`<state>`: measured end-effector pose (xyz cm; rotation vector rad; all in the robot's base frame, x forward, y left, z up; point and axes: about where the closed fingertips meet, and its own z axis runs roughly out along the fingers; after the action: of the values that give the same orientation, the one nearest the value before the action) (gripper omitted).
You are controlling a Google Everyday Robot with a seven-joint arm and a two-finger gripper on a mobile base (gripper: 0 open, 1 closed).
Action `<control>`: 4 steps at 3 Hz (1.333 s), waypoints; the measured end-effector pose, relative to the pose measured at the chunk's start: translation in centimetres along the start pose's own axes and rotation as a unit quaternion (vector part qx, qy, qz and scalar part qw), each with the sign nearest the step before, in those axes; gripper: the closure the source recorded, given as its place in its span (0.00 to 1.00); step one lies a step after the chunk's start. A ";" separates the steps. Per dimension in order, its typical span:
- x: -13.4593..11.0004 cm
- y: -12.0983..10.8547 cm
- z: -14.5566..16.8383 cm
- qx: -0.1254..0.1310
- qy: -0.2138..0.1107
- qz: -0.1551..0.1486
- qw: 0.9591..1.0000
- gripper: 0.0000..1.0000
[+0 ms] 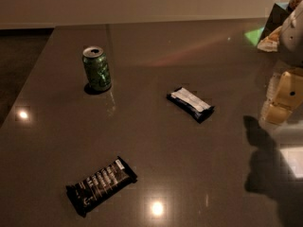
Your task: Pick rxbar blueberry
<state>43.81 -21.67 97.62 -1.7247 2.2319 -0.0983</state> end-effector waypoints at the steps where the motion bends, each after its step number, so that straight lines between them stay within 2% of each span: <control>1: 0.0 0.0 0.0 0.000 0.000 0.000 1.000 0.00; 2: -0.5 -0.2 0.0 -0.003 -0.006 0.002 1.000 0.00; 3: -3.1 -1.0 1.5 -0.015 -0.031 0.012 0.999 0.00; 4: -5.4 -2.3 4.0 -0.024 -0.048 0.040 0.998 0.00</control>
Offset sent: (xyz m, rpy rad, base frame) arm 0.0063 0.0099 -0.0015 0.0359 0.0348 0.0029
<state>48.28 -16.57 95.55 -1.6250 2.2475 0.0564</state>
